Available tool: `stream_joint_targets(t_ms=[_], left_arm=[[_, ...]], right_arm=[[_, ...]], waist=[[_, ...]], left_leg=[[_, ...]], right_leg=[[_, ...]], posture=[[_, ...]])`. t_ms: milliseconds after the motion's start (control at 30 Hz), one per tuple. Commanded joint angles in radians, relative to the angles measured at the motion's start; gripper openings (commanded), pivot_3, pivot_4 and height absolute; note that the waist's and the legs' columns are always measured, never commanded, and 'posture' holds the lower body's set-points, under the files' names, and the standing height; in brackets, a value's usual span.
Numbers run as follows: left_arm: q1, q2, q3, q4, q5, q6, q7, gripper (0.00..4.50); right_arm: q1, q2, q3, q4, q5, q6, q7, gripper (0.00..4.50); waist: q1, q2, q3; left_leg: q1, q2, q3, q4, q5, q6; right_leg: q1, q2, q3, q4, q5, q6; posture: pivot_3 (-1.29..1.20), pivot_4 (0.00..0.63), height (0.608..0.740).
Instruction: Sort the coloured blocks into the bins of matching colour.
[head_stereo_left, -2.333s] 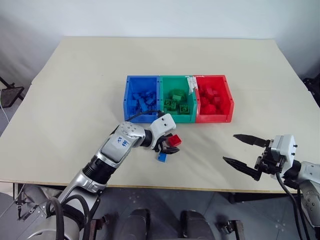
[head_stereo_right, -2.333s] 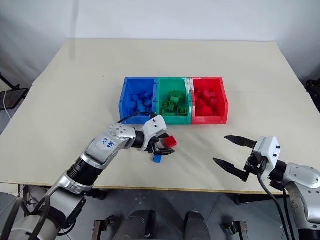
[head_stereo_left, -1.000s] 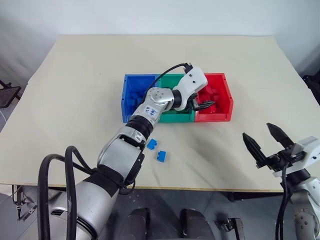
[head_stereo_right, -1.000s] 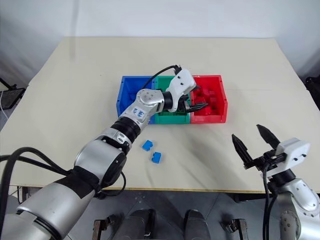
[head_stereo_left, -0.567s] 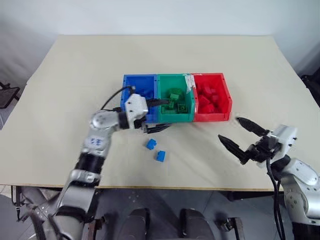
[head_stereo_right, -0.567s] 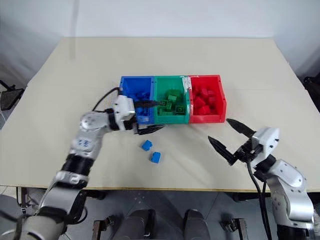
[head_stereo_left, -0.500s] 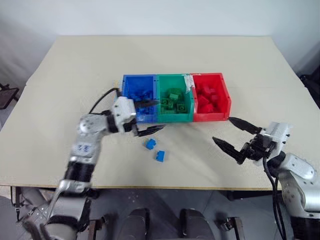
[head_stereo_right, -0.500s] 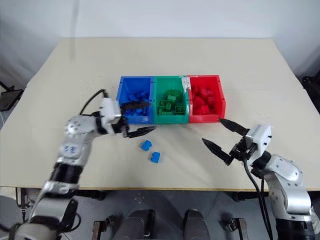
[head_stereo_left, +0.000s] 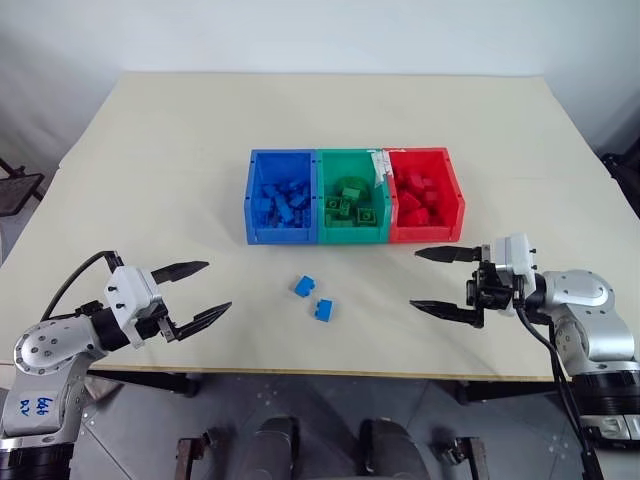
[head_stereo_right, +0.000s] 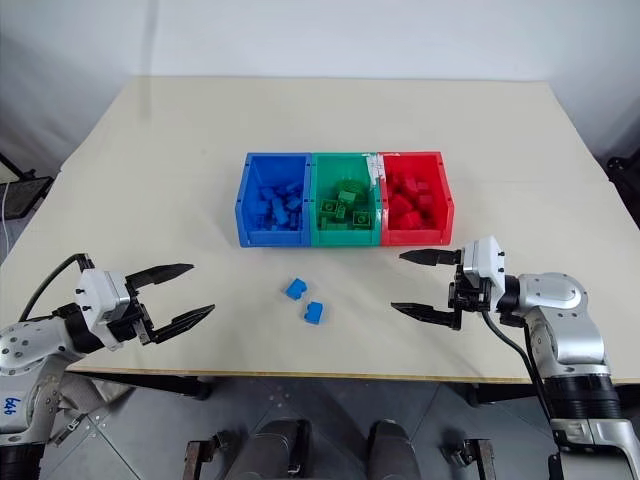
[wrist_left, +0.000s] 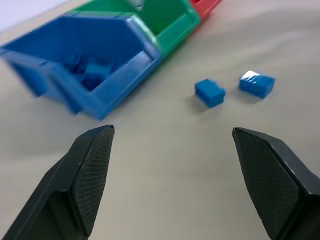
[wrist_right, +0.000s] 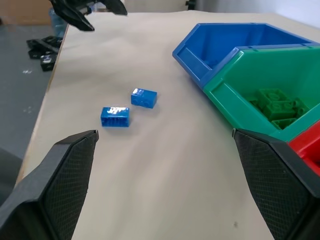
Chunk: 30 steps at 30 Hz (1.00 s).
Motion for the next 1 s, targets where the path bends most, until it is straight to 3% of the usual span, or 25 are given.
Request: stream_joint_targets(t_ms=[33,133,233,467,633,867,1000], left_arm=[[-0.020,-0.016,-0.079,-0.105,-0.013,0.050,0.034,4.01],[-0.054,-0.009,-0.185,-0.148,0.016,0.095,0.025,4.01],[-0.192,-0.035,-0.359,-0.121,0.094,0.121,0.010,4.01],[-0.475,-0.133,-0.619,0.156,0.295,0.036,-0.027,4.01],[-0.575,-0.143,-0.716,0.305,0.371,-0.001,-0.108,4.01],[-0.619,-0.161,-0.751,0.373,0.405,0.010,-0.138,4.01],[-0.622,-0.162,-0.755,0.361,0.399,0.031,-0.168,3.09]], right_arm=[[-0.003,-0.002,-0.011,0.001,0.002,-0.013,0.015,4.50],[0.022,-0.012,-0.027,-0.014,0.003,-0.006,0.011,4.50],[0.082,-0.037,-0.059,-0.040,0.002,-0.005,0.005,4.50],[0.222,-0.068,-0.129,-0.131,0.012,0.009,-0.048,4.50],[0.352,-0.075,-0.202,-0.246,0.036,0.052,-0.105,4.50],[0.464,-0.064,-0.253,-0.367,0.059,0.094,-0.176,4.50],[0.479,-0.063,-0.256,-0.386,0.063,0.100,-0.195,4.50]], waist=[[0.004,0.000,0.000],[0.001,0.000,0.000],[0.010,0.000,0.000],[0.000,0.000,0.000],[0.002,0.000,0.000],[0.005,0.000,0.000],[0.006,0.000,0.000]], left_leg=[[0.000,0.000,0.000,0.000,0.000,0.000],[0.000,0.000,0.000,0.000,0.000,0.000],[0.000,0.000,0.001,0.000,0.000,0.000],[-0.001,-0.003,0.003,0.002,0.000,0.000],[-0.001,-0.002,0.004,0.001,0.000,0.000],[0.000,-0.001,0.003,0.003,0.000,0.000],[0.000,-0.001,0.003,0.003,0.000,0.000]], right_leg=[[0.000,0.000,0.000,0.000,0.000,0.000],[0.000,0.000,0.000,0.000,0.000,0.000],[-0.001,0.000,0.000,0.001,0.000,0.000],[0.000,0.003,0.000,0.002,0.000,0.000],[-0.001,0.003,0.000,0.003,0.001,0.000],[0.000,0.002,0.000,0.002,0.001,0.000],[0.000,0.002,0.000,0.002,0.001,0.000]], posture=[[0.00,0.150,0.740],[0.00,0.150,0.740],[0.00,0.150,0.740],[0.00,0.150,0.740],[0.00,0.150,0.740],[0.00,0.150,0.740],[0.00,0.150,0.740]])
